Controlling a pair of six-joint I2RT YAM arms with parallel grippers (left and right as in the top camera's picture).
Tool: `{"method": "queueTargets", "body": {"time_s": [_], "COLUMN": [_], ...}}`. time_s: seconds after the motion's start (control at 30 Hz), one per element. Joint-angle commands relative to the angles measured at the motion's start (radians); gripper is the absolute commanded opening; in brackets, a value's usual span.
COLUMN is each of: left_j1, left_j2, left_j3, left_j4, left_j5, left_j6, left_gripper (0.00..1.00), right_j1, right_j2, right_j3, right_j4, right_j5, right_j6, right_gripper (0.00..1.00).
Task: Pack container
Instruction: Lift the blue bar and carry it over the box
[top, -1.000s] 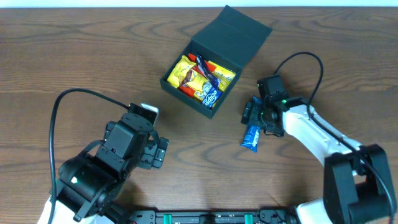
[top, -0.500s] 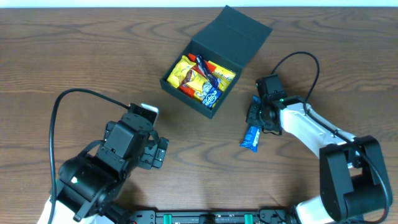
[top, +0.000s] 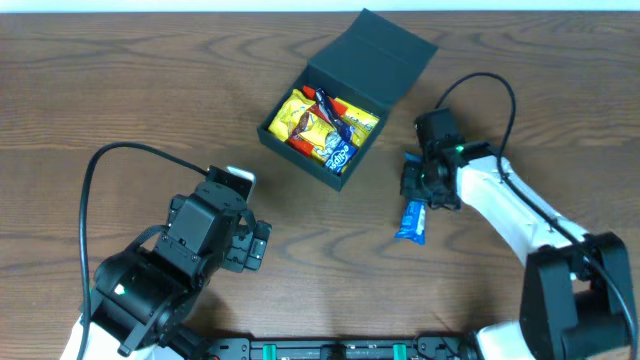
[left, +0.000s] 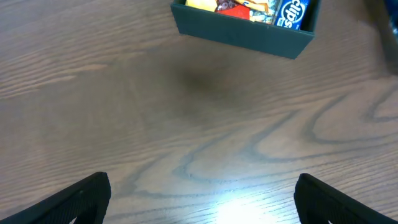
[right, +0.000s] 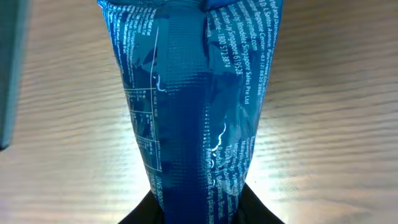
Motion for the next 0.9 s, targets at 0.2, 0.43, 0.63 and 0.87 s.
{"method": "queueTargets", "body": {"time_s": [0.2, 0.43, 0.63, 0.87], "left_j1": [0.003, 0.003, 0.003, 0.003], "left_j2": [0.001, 0.001, 0.001, 0.001], "left_j3": [0.001, 0.001, 0.001, 0.001], "left_j4": [-0.001, -0.001, -0.001, -0.001], "left_j5": [-0.003, -0.003, -0.003, -0.003], "left_j6": [0.014, 0.014, 0.014, 0.014], "left_gripper": [0.95, 0.95, 0.95, 0.95], "right_j1": [-0.005, -0.003, 0.037, 0.079], "right_j2": [-0.034, 0.03, 0.178, 0.377], "right_j3": [0.325, 0.595, 0.817, 1.122], "right_j4": [-0.191, -0.349, -0.442, -0.548], "right_j5": [0.019, 0.019, 0.019, 0.011], "right_j6": [-0.227, -0.406, -0.511, -0.645], "right_gripper": [0.12, 0.11, 0.11, 0.13]}}
